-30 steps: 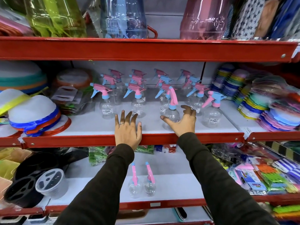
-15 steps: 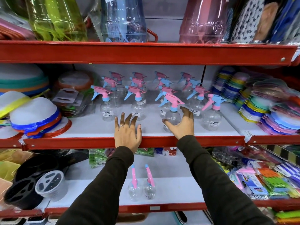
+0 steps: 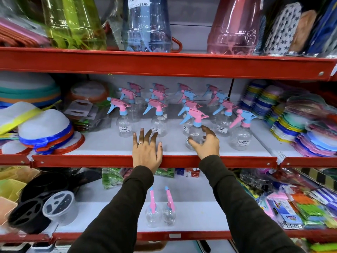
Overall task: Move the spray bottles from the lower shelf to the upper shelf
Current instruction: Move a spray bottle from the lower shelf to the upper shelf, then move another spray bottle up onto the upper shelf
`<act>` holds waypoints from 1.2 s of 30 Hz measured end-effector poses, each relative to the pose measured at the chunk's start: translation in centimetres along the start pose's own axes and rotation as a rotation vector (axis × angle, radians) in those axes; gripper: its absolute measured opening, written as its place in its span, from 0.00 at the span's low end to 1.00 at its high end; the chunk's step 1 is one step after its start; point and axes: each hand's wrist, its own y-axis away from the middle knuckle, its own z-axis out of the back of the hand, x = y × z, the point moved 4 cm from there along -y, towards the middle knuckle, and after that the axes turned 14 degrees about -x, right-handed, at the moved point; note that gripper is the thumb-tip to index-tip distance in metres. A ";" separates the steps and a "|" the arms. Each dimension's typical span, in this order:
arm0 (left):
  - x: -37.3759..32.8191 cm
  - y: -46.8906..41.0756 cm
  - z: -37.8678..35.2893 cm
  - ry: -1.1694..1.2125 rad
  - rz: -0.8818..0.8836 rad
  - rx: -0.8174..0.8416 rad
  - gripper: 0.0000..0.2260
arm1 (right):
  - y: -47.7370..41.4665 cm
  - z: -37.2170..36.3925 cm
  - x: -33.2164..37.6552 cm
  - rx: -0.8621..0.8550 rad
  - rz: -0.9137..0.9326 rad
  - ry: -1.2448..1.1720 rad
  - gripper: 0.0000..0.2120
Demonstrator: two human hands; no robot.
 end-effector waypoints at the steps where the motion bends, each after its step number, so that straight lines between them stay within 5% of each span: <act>1: 0.0 0.0 0.1 0.007 0.000 0.006 0.27 | 0.1 0.1 0.1 0.001 -0.009 0.004 0.33; 4: 0.0 0.0 0.4 0.025 -0.001 0.020 0.28 | 0.9 0.8 0.5 -0.044 -0.051 -0.042 0.36; 9: 0.0 0.3 0.9 0.051 -0.013 0.034 0.28 | 4.4 2.3 3.1 -0.185 0.133 -0.127 0.26; 16: 3.9 0.7 2.5 0.102 -0.041 -0.017 0.25 | 11.8 0.9 3.3 -0.123 0.235 -0.181 0.15; 24: 15.9 -0.1 4.6 -0.008 0.117 -0.048 0.27 | 19.5 -2.3 -5.0 0.120 -0.100 -0.041 0.19; 30: 17.2 -0.1 3.7 -0.018 0.034 -0.046 0.25 | 23.6 -4.8 -11.1 0.309 -0.416 0.115 0.30; 36: 17.4 -0.1 3.3 -0.014 0.057 -0.066 0.25 | 25.7 -7.5 -13.0 0.399 -0.560 0.123 0.23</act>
